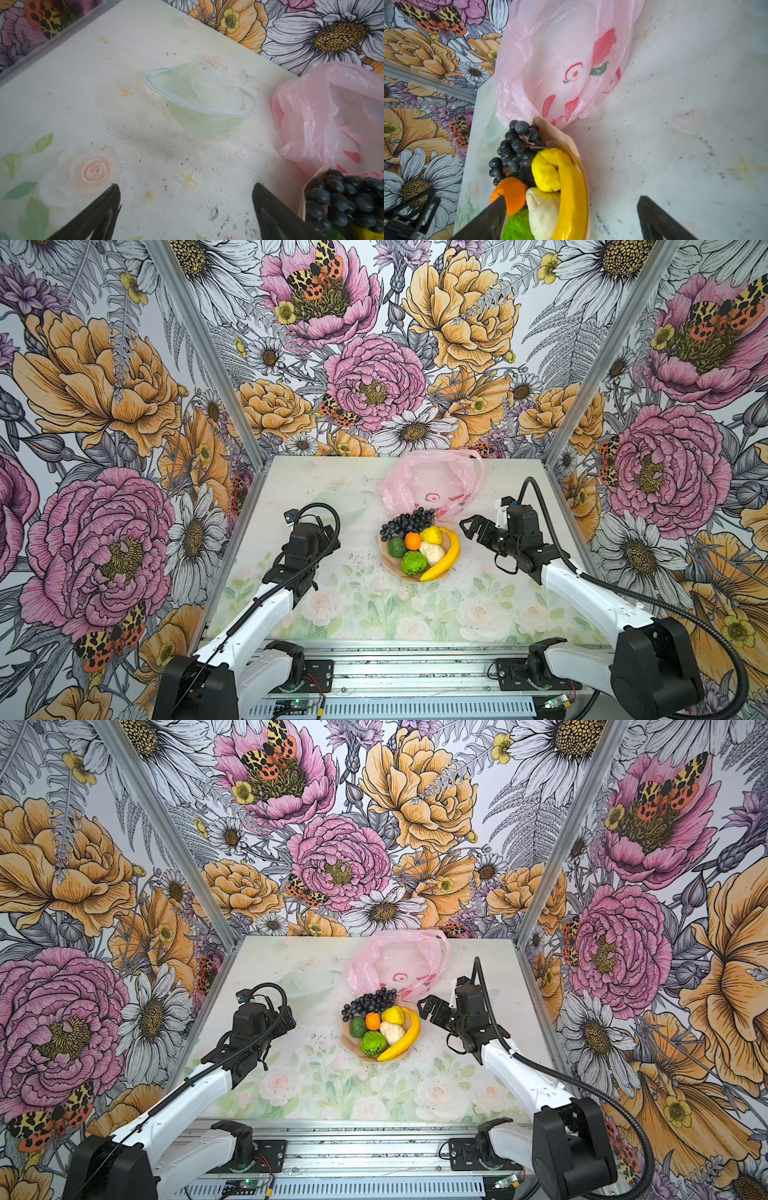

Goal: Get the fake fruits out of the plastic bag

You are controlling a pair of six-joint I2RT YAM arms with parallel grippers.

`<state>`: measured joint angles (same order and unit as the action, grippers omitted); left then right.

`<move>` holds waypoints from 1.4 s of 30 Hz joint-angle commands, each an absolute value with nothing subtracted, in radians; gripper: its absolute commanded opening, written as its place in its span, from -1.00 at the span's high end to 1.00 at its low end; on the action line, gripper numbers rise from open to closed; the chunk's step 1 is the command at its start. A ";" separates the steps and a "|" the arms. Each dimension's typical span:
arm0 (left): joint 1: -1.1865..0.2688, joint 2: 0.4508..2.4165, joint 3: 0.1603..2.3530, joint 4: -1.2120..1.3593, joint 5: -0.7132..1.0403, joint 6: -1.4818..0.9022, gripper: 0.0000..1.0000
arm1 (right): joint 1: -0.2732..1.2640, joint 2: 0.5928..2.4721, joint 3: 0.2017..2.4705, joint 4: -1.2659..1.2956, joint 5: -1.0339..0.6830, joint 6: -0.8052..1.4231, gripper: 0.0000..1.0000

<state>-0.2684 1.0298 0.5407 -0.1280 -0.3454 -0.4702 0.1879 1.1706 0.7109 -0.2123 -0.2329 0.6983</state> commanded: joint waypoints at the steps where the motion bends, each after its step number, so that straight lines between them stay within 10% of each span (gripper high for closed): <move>1: -0.281 1.042 0.570 0.017 -0.529 -0.372 -0.97 | 0.110 1.114 0.756 -0.325 -0.091 0.545 -0.99; 12: -0.154 1.197 0.463 0.446 -0.602 -0.082 -0.97 | -0.015 1.145 0.663 -0.155 0.343 0.337 -0.99; 35: -0.001 1.548 0.367 0.954 -0.216 -0.017 -0.97 | -0.009 1.504 0.316 0.972 0.143 0.086 -0.99; 42: -0.002 1.549 0.366 0.960 -0.216 -0.018 -0.97 | 0.004 1.525 0.375 0.881 0.277 0.121 -0.99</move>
<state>-0.0097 1.5547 0.3637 0.9230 -0.2417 -0.0013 -0.0032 1.5394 0.3508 0.8165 0.2321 0.1081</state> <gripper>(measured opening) 0.987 0.995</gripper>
